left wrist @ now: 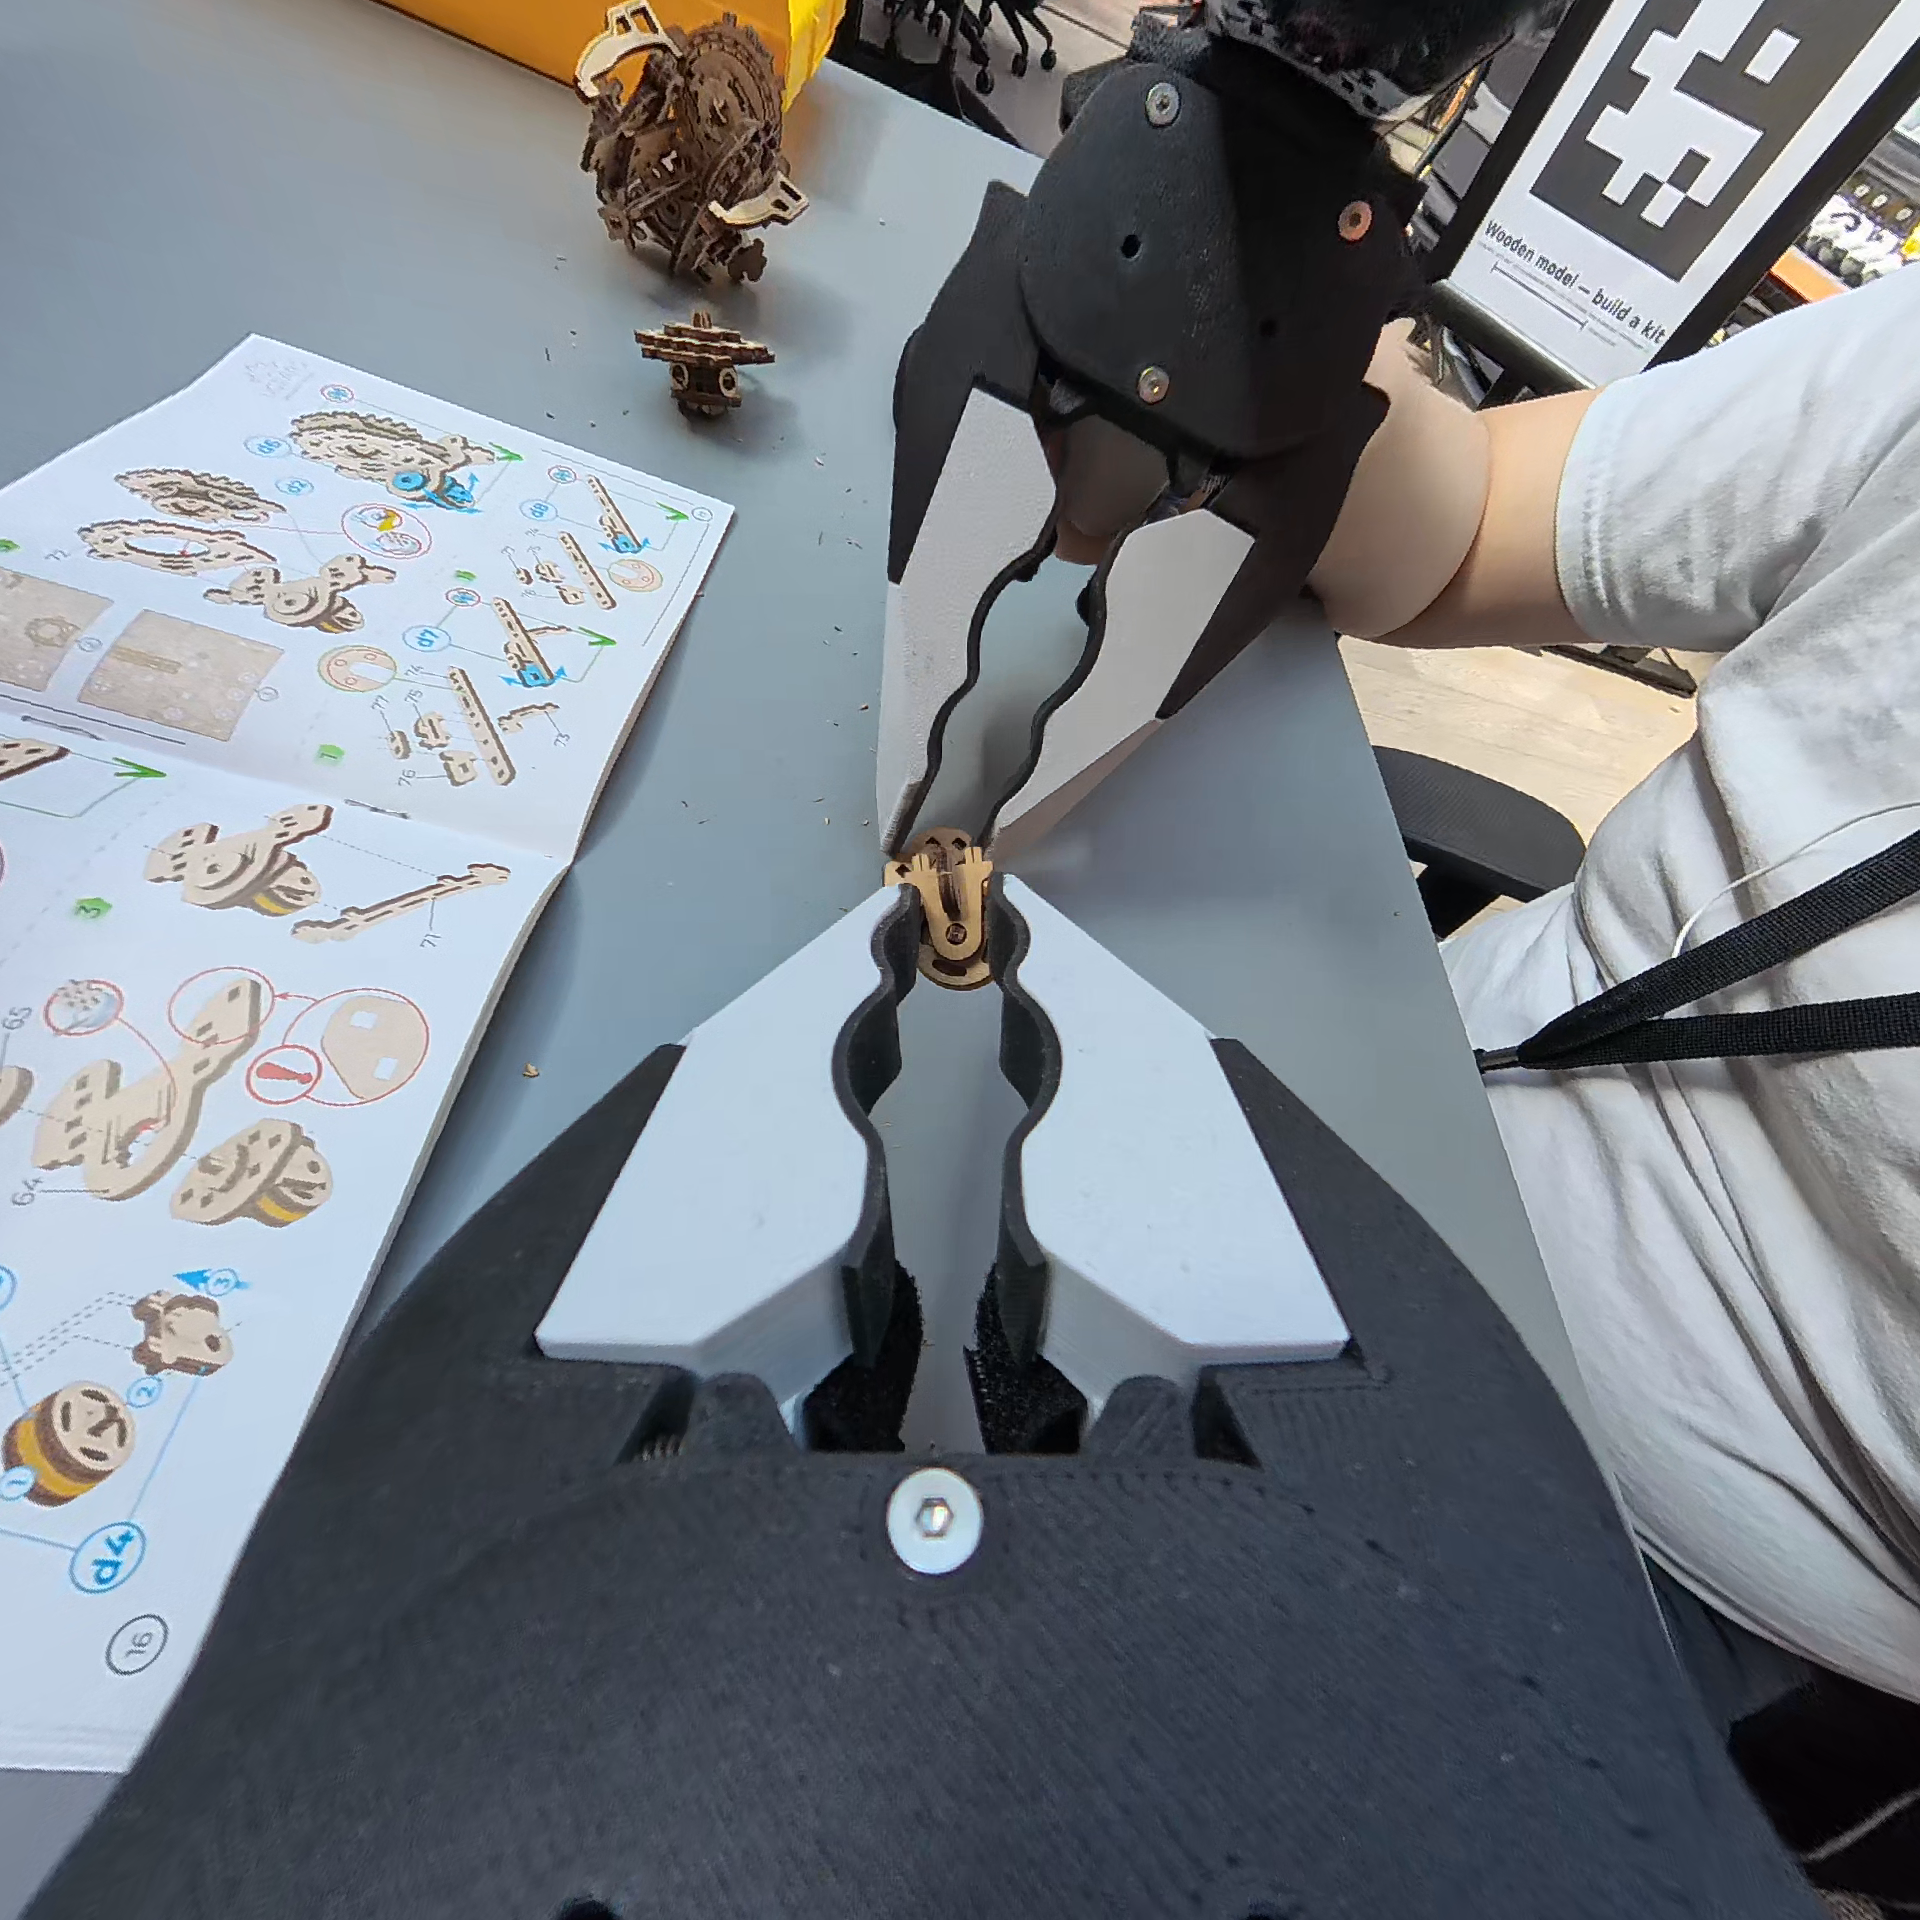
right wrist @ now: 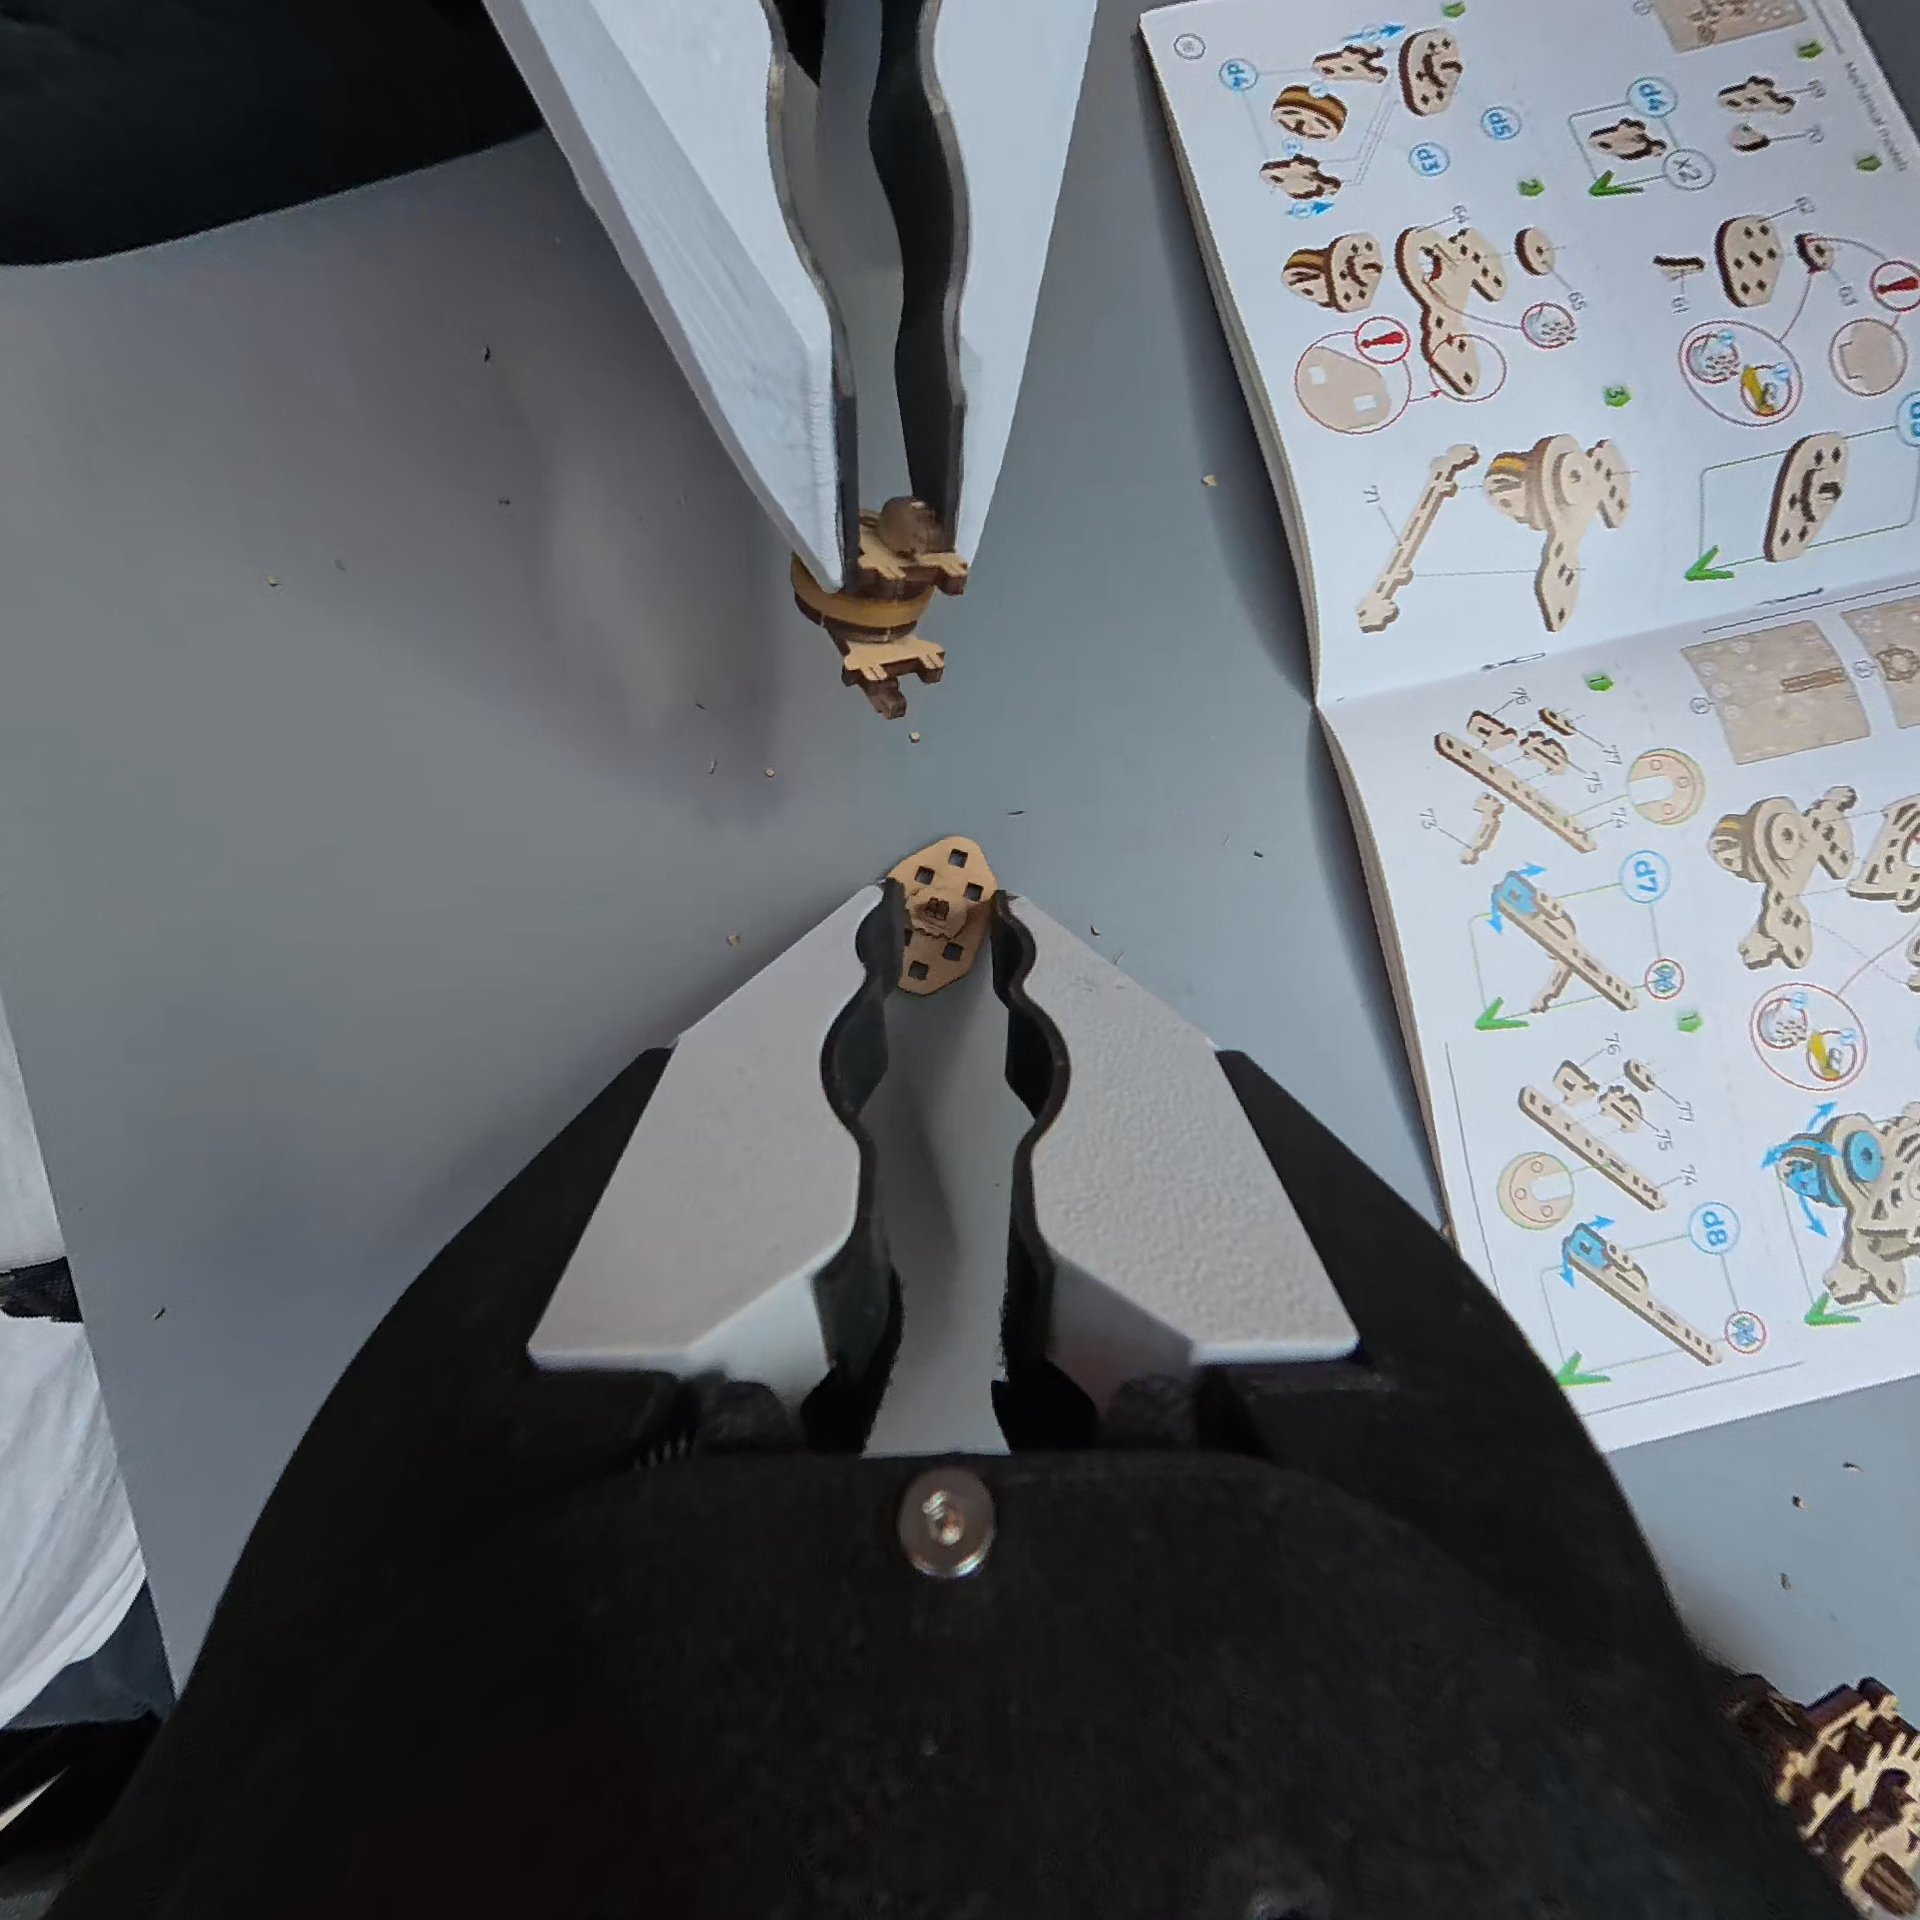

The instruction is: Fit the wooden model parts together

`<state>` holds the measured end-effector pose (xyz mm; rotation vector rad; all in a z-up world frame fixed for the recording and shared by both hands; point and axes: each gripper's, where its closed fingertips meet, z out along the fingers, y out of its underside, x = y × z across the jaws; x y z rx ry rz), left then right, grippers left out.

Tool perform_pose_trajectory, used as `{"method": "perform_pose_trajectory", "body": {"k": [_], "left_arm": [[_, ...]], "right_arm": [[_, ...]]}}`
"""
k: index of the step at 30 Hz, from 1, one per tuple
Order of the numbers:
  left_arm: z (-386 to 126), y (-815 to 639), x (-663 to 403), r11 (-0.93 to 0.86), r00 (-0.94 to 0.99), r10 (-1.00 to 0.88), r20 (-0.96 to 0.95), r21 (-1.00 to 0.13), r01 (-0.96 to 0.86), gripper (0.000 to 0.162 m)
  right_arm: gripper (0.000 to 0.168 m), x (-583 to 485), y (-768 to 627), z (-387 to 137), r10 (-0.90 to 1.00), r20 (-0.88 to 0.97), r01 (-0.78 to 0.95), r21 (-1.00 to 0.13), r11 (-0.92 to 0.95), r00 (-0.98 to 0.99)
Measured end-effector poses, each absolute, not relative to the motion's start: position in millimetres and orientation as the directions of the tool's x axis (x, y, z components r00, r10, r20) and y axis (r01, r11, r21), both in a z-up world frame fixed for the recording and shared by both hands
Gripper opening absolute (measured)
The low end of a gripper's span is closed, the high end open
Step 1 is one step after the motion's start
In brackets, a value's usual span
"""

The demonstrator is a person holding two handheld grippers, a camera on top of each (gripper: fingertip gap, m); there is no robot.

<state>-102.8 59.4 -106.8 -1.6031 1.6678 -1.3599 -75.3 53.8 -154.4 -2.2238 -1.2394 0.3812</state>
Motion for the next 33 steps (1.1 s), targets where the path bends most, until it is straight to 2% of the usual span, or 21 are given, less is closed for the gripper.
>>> {"method": "perform_pose_trajectory", "body": {"k": [7,10,13,16,18,20,26,33], "left_arm": [[-105.6,58.5,-103.8,-0.143,-0.228,-0.933,0.278,-0.869,-0.474,0.011],[-104.4,58.8,-104.0,-0.116,-0.228,-0.942,0.244,-0.879,-0.462,0.011],[-98.0,60.2,-103.6,-0.106,-0.223,-0.950,0.218,-0.899,-0.425,0.011],[-87.4,58.6,-102.5,-0.125,-0.229,-0.948,0.223,-0.918,-0.375,0.011],[-80.7,57.0,-101.2,-0.150,-0.234,-0.942,0.240,-0.926,-0.345,0.011],[-76.4,54.8,-99.7,-0.198,-0.242,-0.927,0.286,-0.923,-0.331,0.011],[-62.9,49.5,-97.5,-0.380,-0.297,-0.838,0.458,-0.880,-0.286,0.011],[-62.4,54.9,-96.8,-0.418,-0.280,-0.828,0.486,-0.867,-0.270,0.011]], "right_arm": [[0.015,-75.9,53.0,-154.2,0.847,-0.028,0.665,-0.607,-0.436,0.530],[0.015,-78.4,55.4,-149.5,0.848,-0.074,0.623,-0.645,-0.442,0.525],[0.015,-79.7,64.5,-125.7,0.830,-0.172,0.481,-0.745,-0.462,0.531],[0.015,-75.1,75.1,-87.3,0.810,-0.307,0.252,-0.843,-0.475,0.500],[0.014,-76.0,73.4,-57.9,0.813,-0.433,0.065,-0.868,-0.493,0.390],[0.014,-79.4,66.7,-39.6,0.809,-0.526,-0.049,-0.845,-0.533,0.262],[0.015,-87.7,64.2,-48.5,0.795,-0.560,-0.045,-0.823,-0.567,0.232],[0.015,-94.9,63.8,-55.7,0.765,-0.611,-0.059,-0.787,-0.614,0.205]]}}
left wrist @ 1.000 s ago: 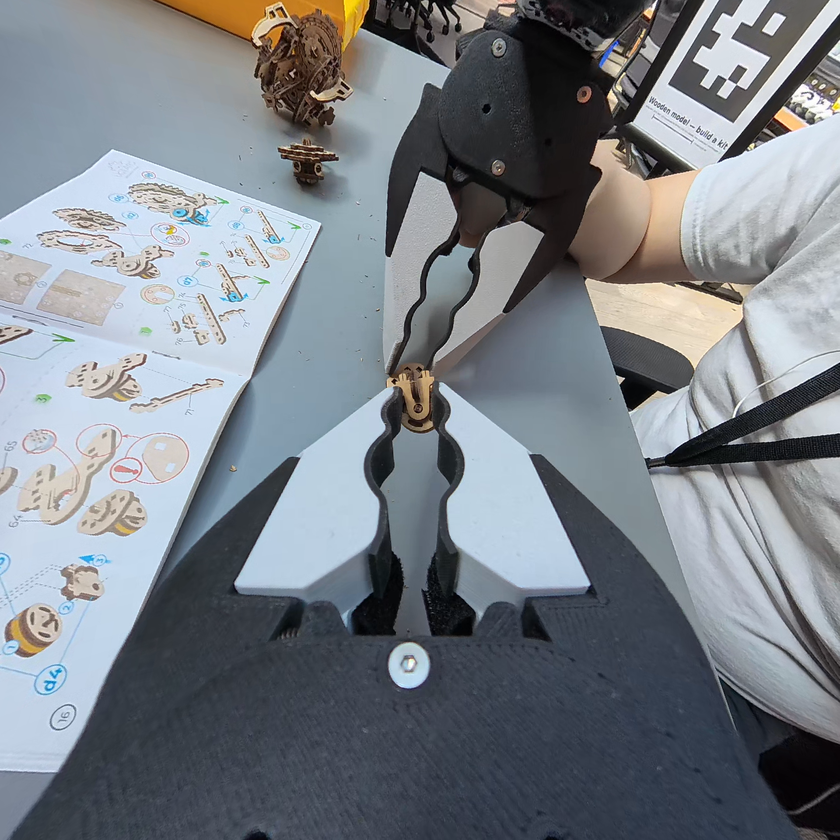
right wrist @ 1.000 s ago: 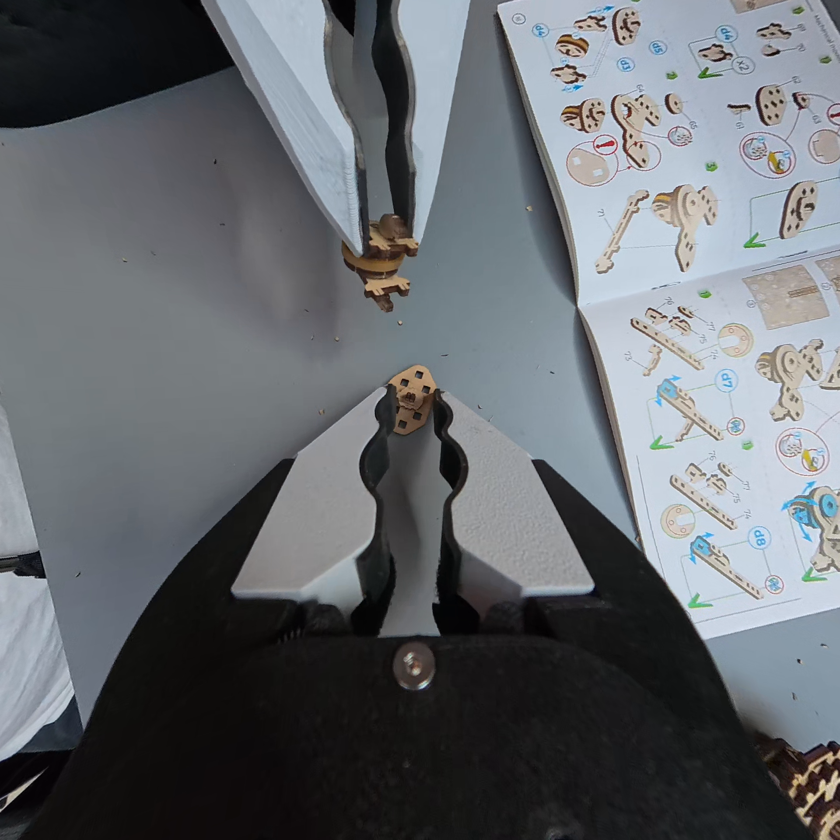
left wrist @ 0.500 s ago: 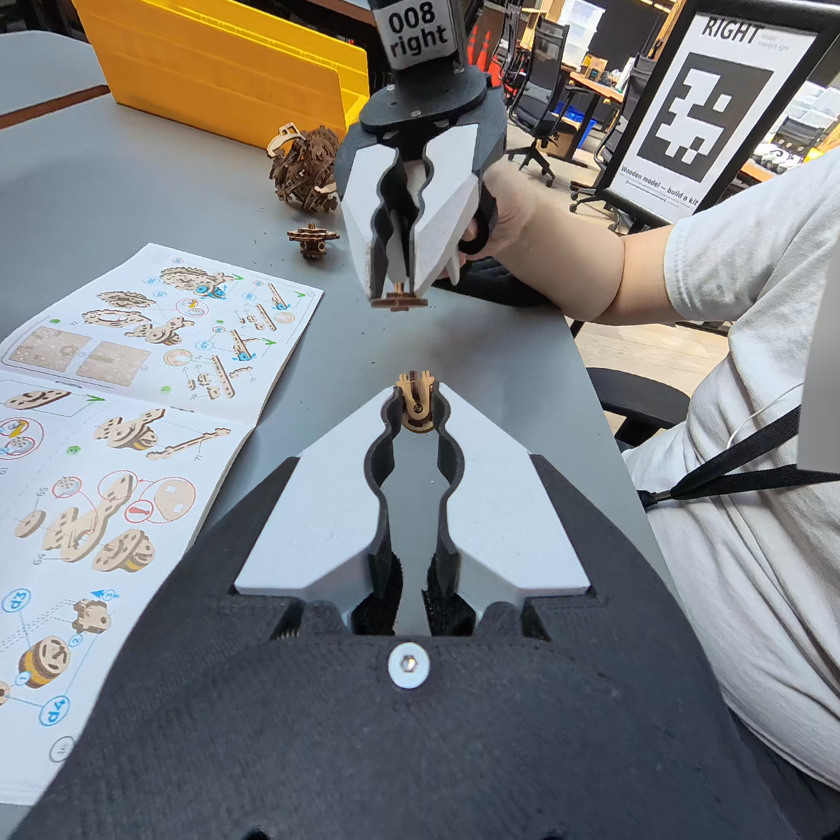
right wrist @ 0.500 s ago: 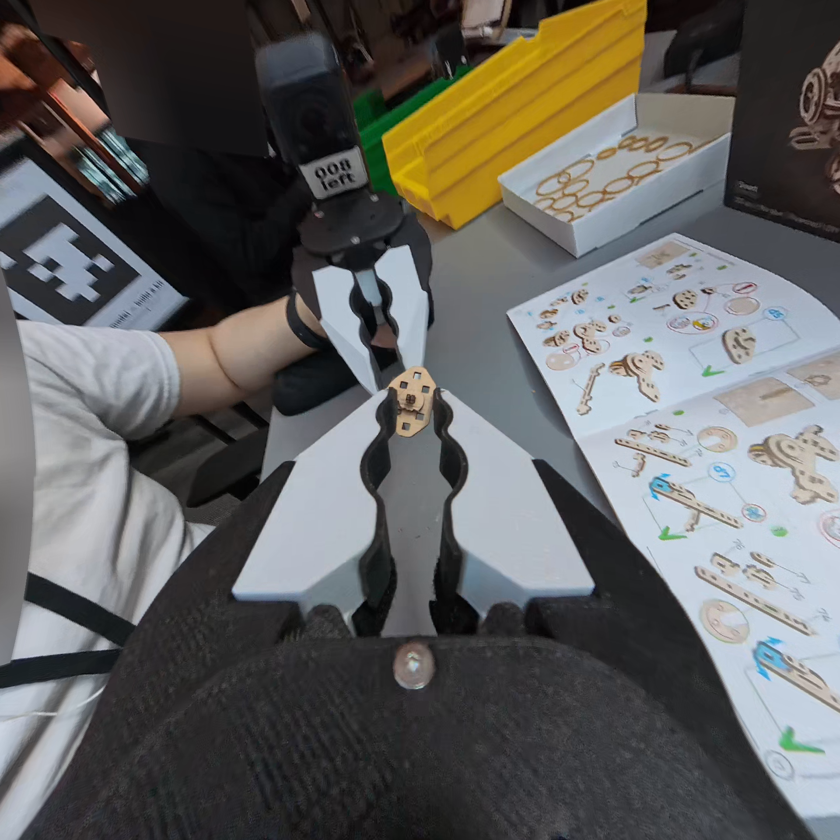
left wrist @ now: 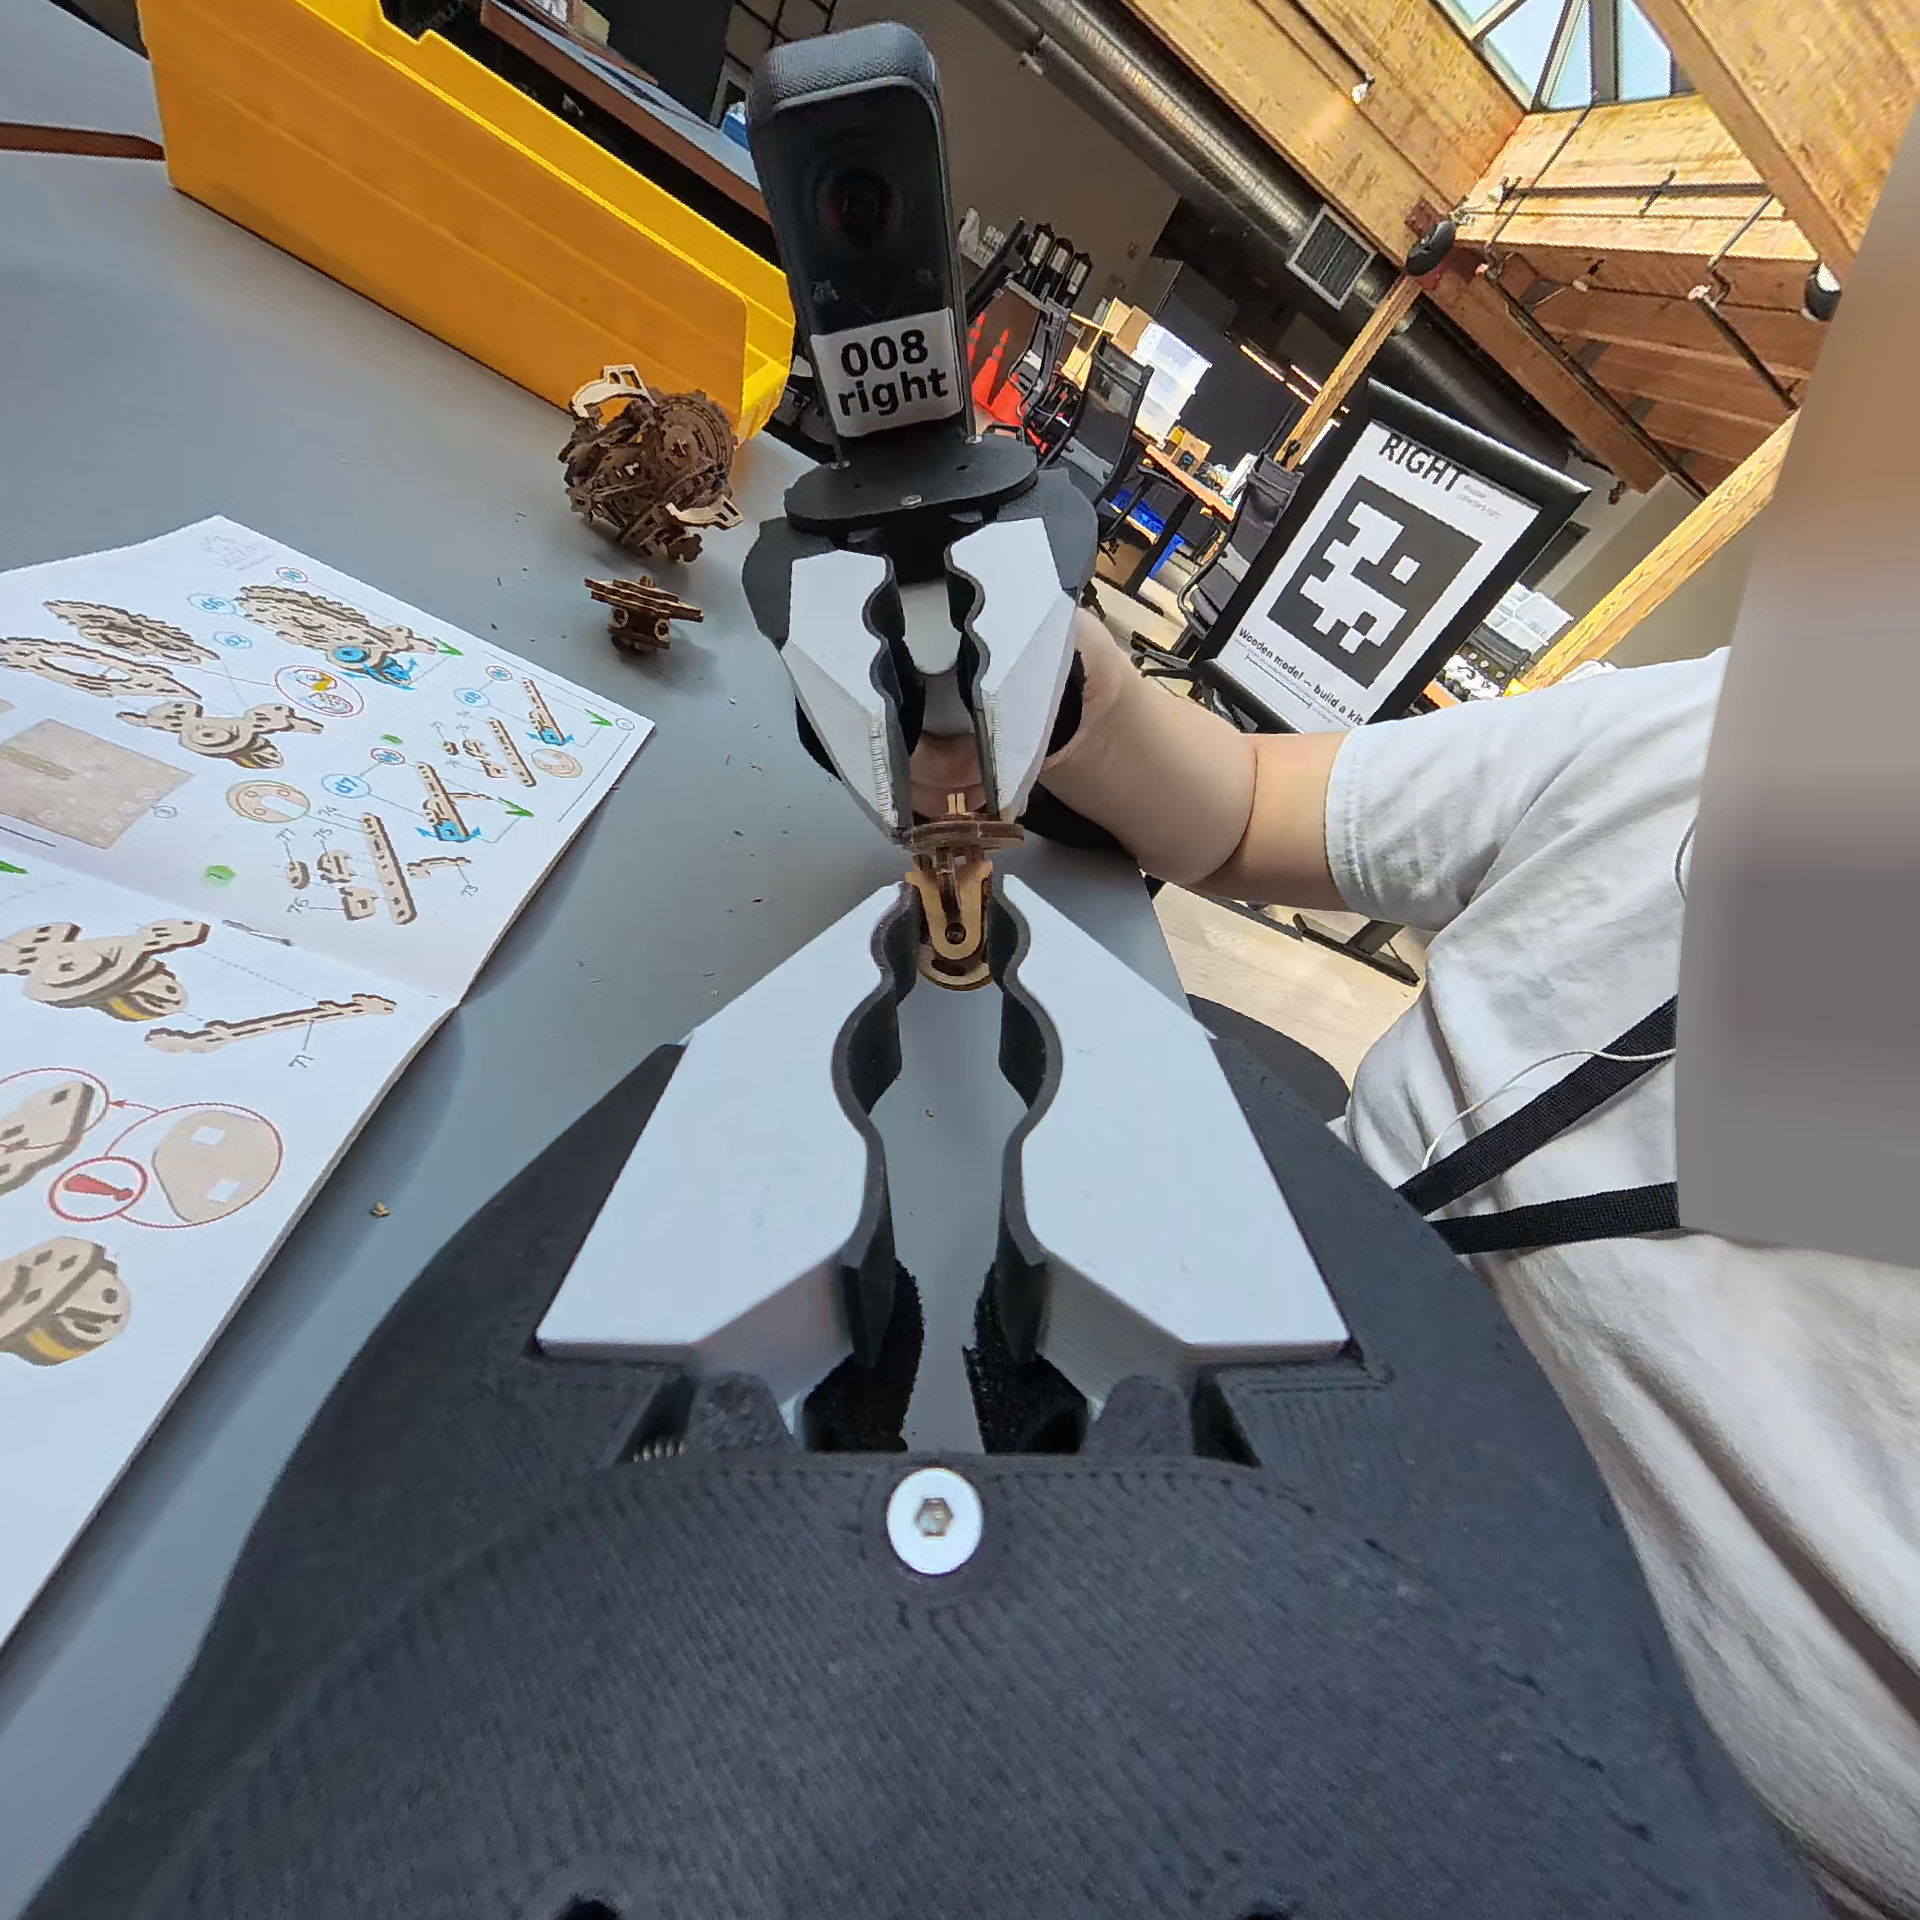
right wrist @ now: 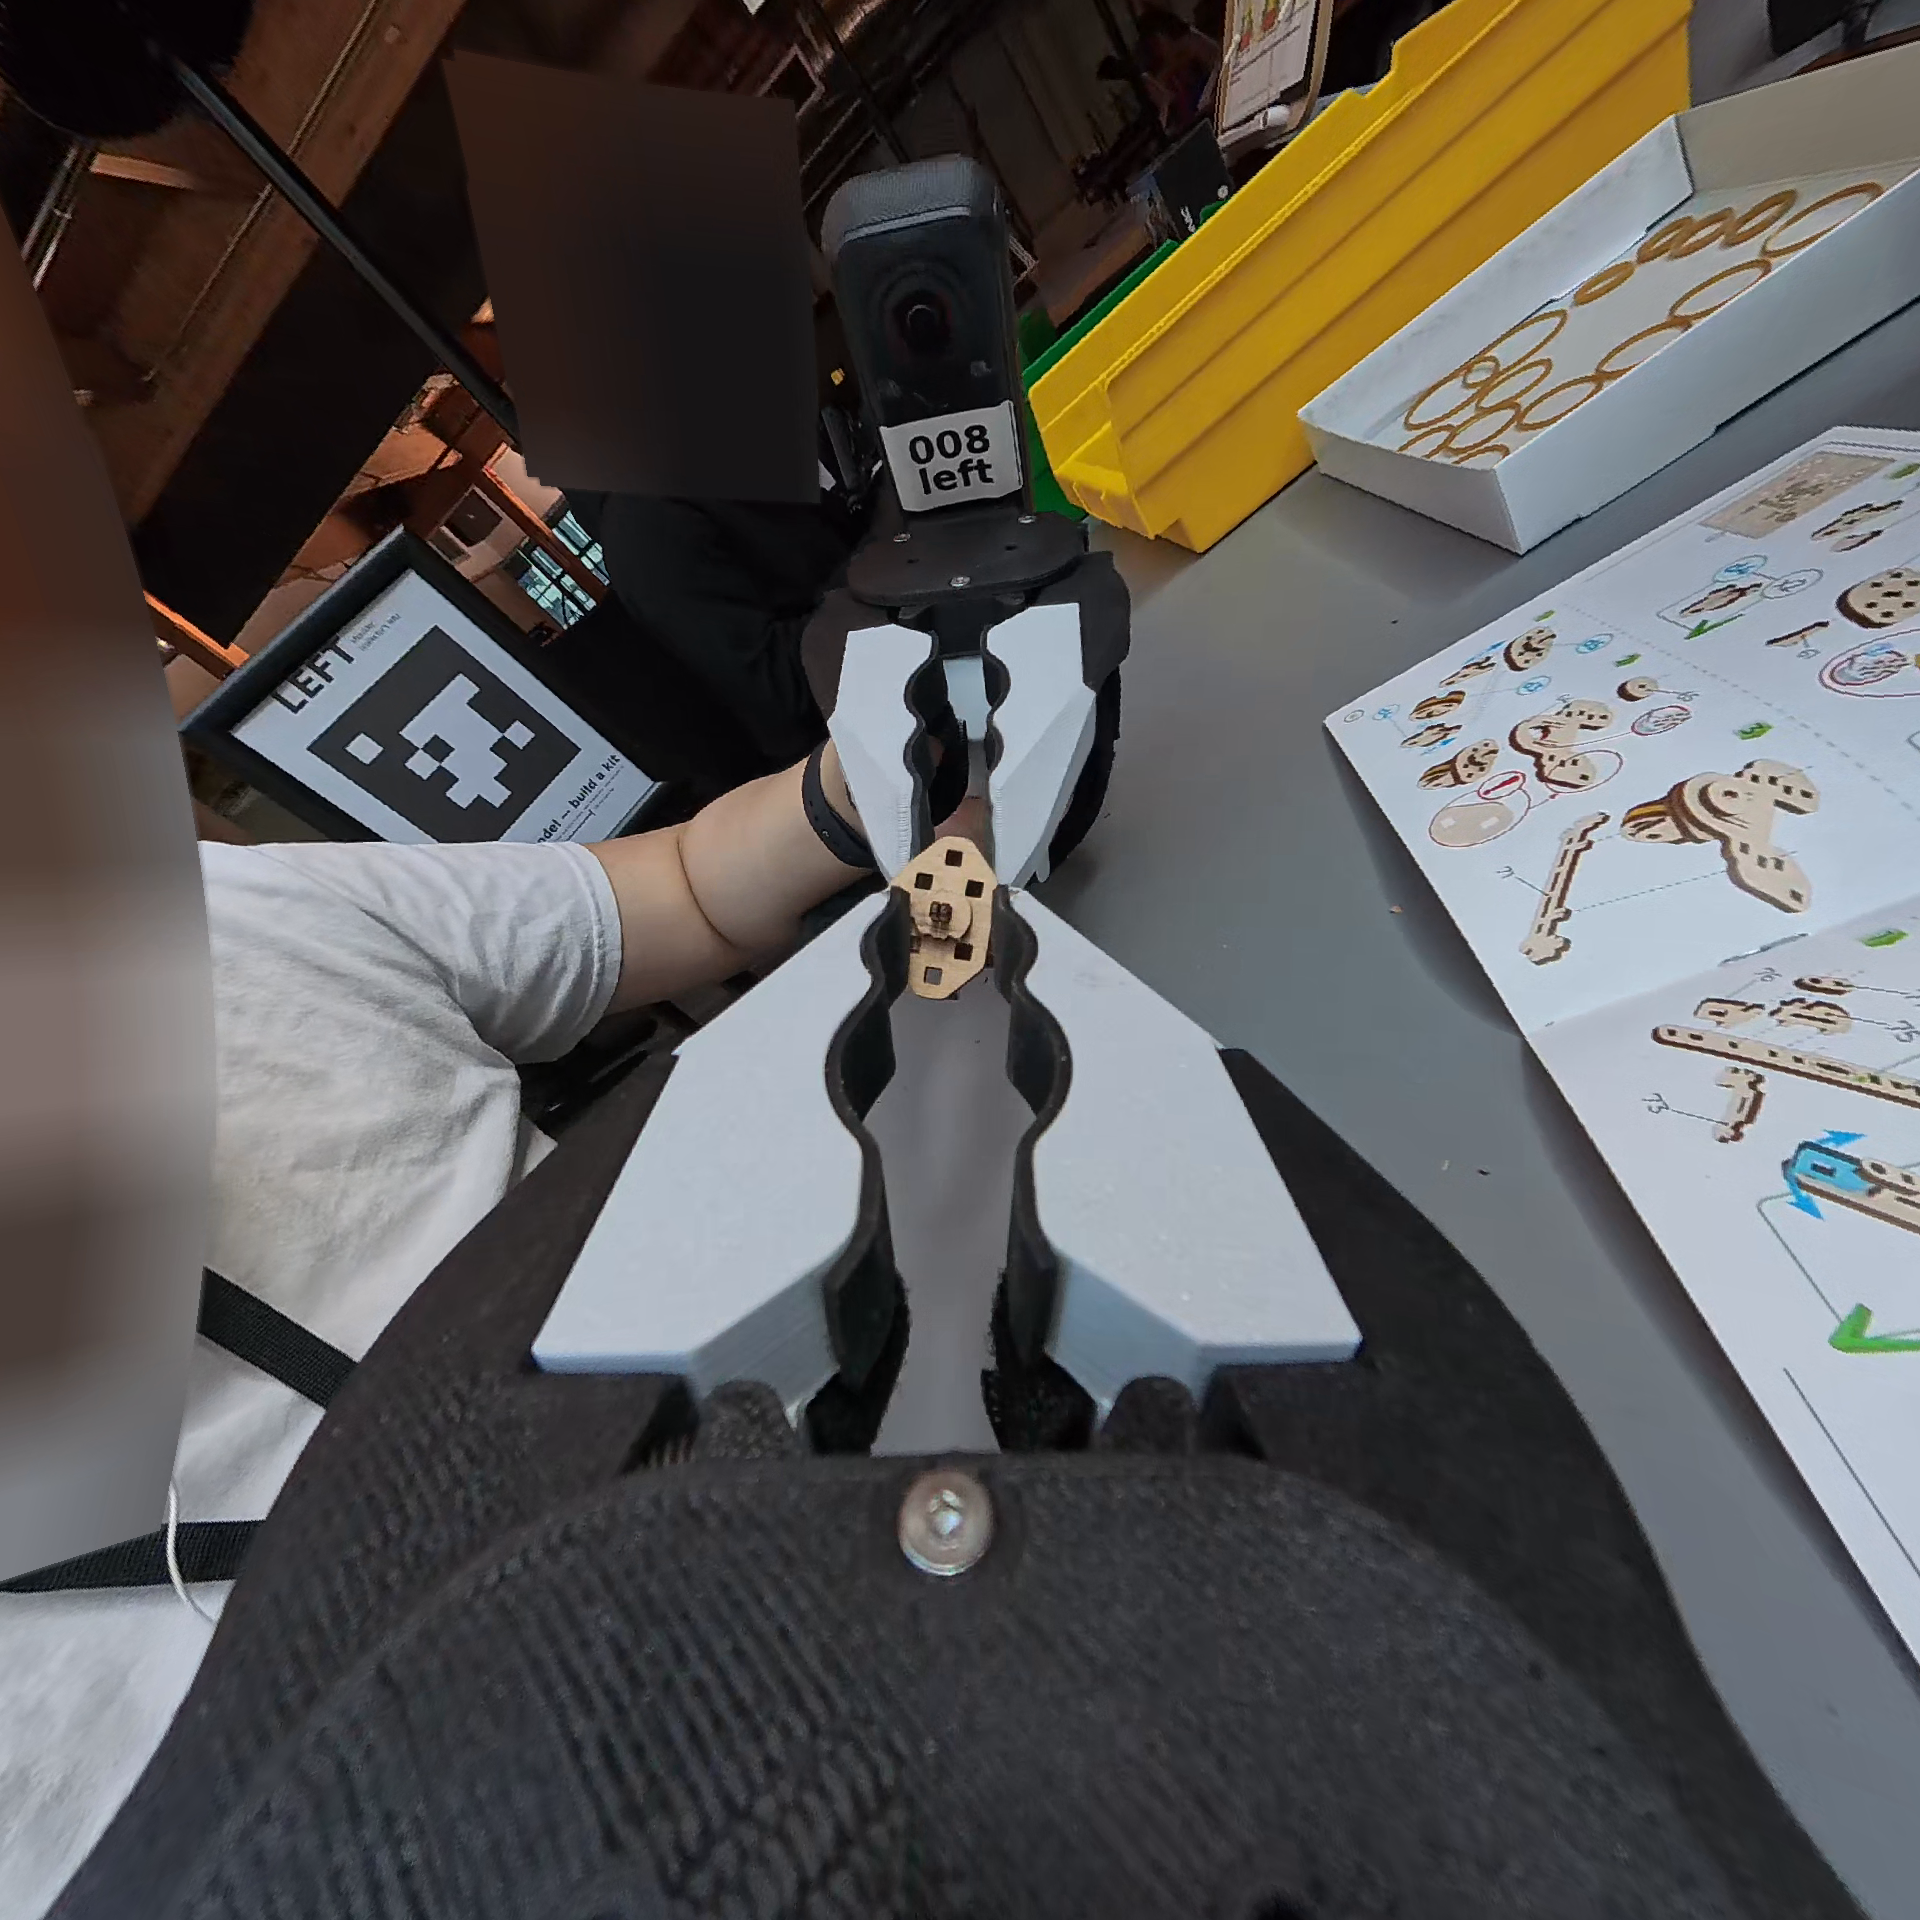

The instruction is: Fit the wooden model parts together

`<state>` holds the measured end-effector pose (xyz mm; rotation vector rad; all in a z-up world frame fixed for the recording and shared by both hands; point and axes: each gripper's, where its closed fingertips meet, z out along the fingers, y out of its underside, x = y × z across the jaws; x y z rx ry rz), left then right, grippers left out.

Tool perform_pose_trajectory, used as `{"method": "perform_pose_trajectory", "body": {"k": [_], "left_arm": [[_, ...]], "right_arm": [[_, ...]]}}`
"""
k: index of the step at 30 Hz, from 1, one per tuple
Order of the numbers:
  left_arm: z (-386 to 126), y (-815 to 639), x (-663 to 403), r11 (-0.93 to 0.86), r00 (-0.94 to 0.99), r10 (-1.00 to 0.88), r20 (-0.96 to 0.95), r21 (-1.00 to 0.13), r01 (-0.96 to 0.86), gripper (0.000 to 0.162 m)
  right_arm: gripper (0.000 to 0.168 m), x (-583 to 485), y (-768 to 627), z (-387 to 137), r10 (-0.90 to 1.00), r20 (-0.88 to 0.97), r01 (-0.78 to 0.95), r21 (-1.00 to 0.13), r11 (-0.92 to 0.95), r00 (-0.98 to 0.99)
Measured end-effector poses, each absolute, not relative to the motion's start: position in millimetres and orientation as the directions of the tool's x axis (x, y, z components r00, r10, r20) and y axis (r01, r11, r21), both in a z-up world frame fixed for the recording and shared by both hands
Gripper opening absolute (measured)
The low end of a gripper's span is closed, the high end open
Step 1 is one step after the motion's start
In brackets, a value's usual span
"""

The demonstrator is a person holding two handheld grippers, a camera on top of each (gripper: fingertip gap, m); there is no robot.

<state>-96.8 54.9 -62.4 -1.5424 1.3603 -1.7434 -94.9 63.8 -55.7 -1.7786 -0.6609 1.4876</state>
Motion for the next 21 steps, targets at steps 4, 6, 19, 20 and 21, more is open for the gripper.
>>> {"method": "perform_pose_trajectory", "body": {"k": [4,6,19,20,21], "left_arm": [[-62.4,55.1,-96.6,-0.420,-0.279,-0.828,0.487,-0.867,-0.267,0.010],[-62.7,55.0,-96.6,-0.419,-0.281,-0.827,0.487,-0.867,-0.269,0.011],[-68.3,54.8,-96.6,-0.493,-0.270,-0.773,0.574,-0.811,-0.315,0.011],[-68.7,55.2,-96.7,-0.521,-0.270,-0.750,0.603,-0.791,-0.320,0.010],[-69.0,55.6,-96.8,-0.545,-0.270,-0.730,0.628,-0.773,-0.323,0.010]], "right_arm": [[0.015,-96.1,64.3,-57.5,0.759,-0.619,-0.063,-0.782,-0.621,0.204],[0.015,-96.4,64.2,-57.8,0.753,-0.629,-0.068,-0.774,-0.630,0.193],[0.014,-96.5,64.7,-64.3,0.612,-0.790,-0.110,-0.613,-0.783,0.041],[0.015,-96.5,65.0,-65.0,0.594,-0.804,-0.113,-0.593,-0.797,0.026],[0.015,-96.7,65.0,-65.7,0.576,-0.818,-0.114,-0.573,-0.812,0.012]]}}
